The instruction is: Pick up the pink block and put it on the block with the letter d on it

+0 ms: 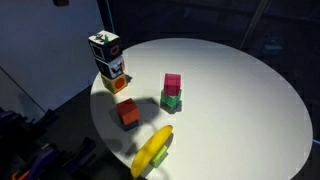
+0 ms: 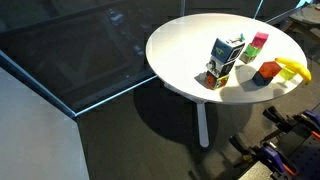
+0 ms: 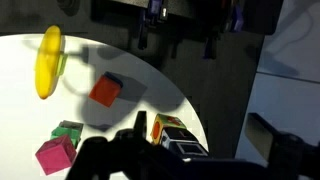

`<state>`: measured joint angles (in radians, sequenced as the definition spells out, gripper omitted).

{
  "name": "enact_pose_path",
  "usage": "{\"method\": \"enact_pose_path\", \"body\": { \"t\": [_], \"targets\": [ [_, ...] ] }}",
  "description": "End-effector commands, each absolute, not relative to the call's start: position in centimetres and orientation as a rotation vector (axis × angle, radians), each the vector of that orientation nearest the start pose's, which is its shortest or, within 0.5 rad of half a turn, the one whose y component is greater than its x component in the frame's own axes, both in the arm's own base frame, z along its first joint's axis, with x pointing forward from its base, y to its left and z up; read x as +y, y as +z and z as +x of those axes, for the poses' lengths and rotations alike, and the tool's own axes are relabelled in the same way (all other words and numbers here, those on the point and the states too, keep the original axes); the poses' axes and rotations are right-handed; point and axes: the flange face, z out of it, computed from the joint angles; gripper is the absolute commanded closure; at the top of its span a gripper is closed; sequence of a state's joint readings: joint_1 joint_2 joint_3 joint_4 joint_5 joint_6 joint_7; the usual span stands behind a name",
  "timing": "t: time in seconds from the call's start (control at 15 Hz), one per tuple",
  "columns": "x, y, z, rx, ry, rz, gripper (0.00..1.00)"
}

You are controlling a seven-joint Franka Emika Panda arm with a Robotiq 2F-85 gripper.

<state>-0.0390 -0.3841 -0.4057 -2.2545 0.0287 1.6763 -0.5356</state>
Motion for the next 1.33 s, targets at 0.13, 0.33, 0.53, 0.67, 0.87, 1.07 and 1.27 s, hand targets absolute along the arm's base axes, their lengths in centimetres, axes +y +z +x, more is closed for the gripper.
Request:
{"method": "enact_pose_path", "body": {
  "t": [0.13, 0.33, 0.53, 0.67, 0.87, 1.07, 1.27],
  "targets": [
    [-18.9, 48.8, 37.5, -0.184, 0.168, -2.872, 0.00],
    [-18.9, 48.8, 37.5, -0.184, 0.168, -2.872, 0.00],
    [-19.1, 48.5, 37.6, -0.182, 0.174, -2.875, 0.00],
    [-19.6, 47.7, 37.7, -0.158, 0.201, -2.882, 0.00],
    [-20.7, 46.3, 38.1, -0.113, 0.238, -2.886, 0.00],
    [-21.9, 44.7, 38.9, -0.073, 0.217, -2.907, 0.00],
    [-22.9, 43.4, 40.2, -0.048, 0.135, -2.951, 0.00]
  ]
}}
